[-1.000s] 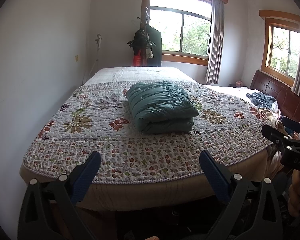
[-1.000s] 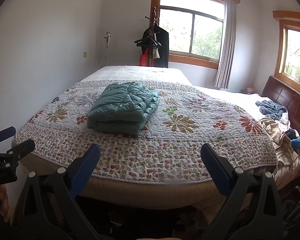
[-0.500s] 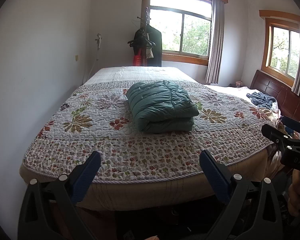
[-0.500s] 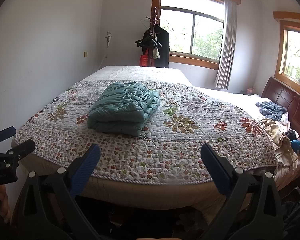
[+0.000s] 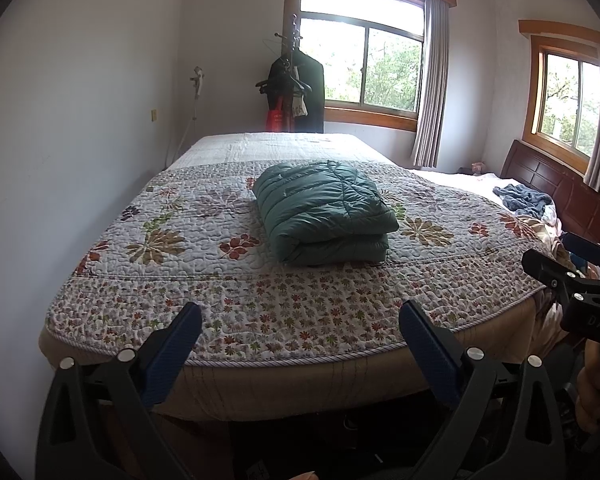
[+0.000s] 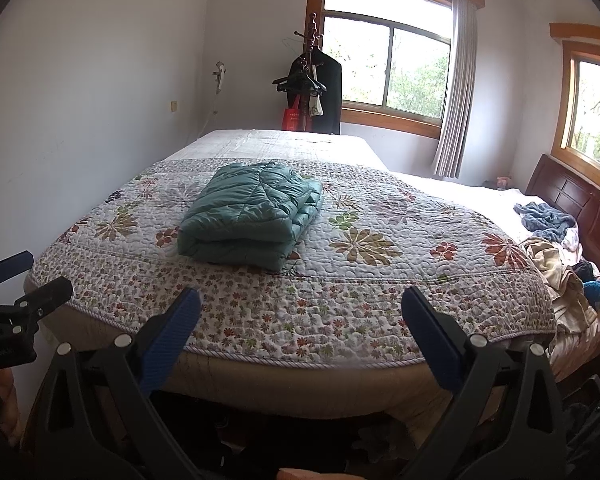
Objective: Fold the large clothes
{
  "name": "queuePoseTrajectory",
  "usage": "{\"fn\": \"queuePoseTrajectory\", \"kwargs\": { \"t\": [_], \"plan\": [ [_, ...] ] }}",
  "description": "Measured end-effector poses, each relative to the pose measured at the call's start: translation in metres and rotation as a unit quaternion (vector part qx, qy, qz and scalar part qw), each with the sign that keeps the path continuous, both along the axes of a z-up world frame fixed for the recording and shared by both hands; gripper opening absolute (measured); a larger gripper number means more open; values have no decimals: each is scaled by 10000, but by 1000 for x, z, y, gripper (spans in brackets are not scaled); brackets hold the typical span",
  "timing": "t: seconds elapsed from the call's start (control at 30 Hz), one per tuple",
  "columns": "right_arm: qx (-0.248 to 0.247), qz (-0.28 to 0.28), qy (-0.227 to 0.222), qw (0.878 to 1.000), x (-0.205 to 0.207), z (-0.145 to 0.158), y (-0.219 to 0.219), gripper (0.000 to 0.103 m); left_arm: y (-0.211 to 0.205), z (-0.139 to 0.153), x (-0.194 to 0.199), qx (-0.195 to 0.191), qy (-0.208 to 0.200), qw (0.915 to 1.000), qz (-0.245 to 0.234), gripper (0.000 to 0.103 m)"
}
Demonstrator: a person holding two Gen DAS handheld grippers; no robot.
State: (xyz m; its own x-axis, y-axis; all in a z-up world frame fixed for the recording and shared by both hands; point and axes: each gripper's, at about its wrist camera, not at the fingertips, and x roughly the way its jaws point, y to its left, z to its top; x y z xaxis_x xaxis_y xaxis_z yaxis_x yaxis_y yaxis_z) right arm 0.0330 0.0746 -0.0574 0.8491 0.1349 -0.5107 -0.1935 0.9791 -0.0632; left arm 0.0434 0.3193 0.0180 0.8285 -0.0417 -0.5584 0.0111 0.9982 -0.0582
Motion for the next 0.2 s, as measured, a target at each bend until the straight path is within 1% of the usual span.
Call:
{"fn": "queuePoseTrajectory", "kwargs": {
  "t": [0.2],
  "plan": [
    [-5,10,12,10000,1,0,1,100,-1,-1,0,7,9,10000,-1,99]
  ]
}}
